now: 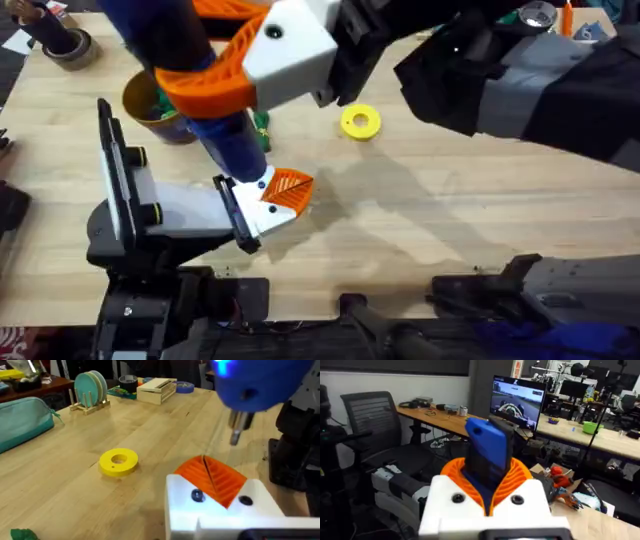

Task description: Pick up the gripper from the table and insert it into the empty holder that is missing its gripper. Then pick up a screw, insert it into the mounting hole, and use the screwdriver to tighten it. Finally, clean up the table by picking up the vegetable and placing it into the bucket.

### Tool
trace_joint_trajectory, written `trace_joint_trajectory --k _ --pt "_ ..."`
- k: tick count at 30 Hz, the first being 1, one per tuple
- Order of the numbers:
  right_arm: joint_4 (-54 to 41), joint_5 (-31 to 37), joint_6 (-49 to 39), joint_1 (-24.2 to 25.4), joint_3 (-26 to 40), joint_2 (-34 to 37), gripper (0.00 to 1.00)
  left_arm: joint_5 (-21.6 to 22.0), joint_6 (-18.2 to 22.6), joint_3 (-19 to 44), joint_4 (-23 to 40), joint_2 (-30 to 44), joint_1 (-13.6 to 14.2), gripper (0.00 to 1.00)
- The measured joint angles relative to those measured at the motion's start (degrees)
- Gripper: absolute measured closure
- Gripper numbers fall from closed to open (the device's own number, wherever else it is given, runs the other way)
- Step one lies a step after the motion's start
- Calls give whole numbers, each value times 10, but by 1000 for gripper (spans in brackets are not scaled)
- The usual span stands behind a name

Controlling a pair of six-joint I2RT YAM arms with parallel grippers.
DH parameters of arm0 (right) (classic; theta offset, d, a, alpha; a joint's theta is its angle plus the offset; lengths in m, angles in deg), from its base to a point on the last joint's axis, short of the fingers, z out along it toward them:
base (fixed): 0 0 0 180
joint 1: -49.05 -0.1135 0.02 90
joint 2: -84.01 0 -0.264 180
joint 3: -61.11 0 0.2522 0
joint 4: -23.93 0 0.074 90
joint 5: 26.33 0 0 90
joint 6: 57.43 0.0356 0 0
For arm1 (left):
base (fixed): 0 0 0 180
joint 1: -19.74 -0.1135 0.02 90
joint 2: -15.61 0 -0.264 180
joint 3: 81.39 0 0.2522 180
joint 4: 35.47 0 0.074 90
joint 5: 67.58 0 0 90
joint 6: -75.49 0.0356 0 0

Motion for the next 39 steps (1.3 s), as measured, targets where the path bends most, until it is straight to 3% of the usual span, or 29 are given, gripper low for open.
trace_joint_trajectory --k 12,39 --pt "41 0 -17 0 -35 0 977 0 0 0 0 0 0 994" --pt "2 0 -73 0 -38 0 977 0 0 0 0 0 0 994"
